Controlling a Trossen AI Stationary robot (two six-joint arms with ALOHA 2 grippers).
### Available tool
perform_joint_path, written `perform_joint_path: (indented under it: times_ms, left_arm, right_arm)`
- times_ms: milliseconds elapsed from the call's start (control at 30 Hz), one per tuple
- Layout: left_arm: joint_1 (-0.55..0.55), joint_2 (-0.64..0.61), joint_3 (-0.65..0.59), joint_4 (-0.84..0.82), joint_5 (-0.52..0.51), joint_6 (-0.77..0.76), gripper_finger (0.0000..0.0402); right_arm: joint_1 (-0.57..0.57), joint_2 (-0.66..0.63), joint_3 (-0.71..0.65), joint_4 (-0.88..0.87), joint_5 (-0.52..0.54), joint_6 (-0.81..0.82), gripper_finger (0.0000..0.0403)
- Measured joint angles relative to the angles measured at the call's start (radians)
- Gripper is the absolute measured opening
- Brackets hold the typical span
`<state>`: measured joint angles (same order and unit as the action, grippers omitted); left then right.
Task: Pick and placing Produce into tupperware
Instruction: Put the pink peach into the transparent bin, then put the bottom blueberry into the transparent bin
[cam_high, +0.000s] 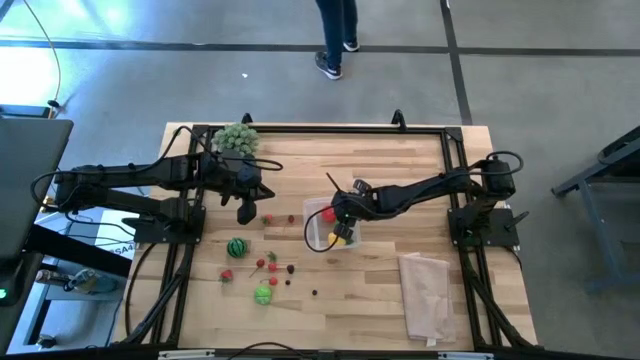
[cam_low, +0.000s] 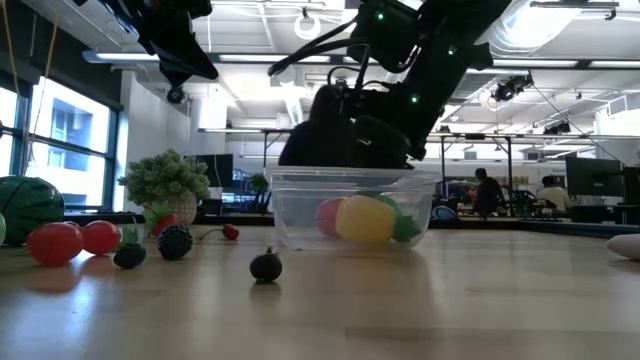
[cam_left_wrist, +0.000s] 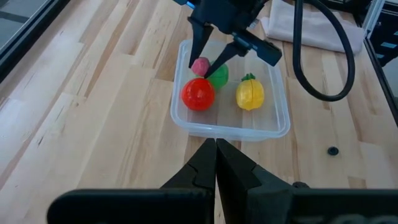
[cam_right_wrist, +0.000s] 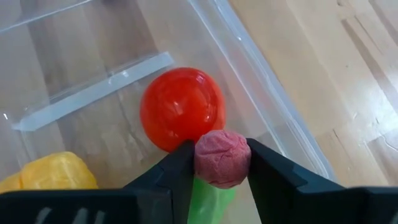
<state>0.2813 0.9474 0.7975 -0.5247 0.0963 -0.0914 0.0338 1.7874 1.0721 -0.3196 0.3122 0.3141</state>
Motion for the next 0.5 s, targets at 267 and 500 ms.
perform_joint_path:
  times_ms: [267, 500]
  left_arm:
    - [0.0, 0.0, 0.0, 0.0, 0.0, 0.0, 0.0001]
    - [0.0, 0.0, 0.0, 0.0, 0.0, 0.0, 0.0001]
  right_arm:
    - [0.0, 0.0, 0.0, 0.003, 0.011, -0.008, 0.0185]
    - [0.009, -0.033, -0.001, 0.01, 0.025, -0.019, 0.0193]
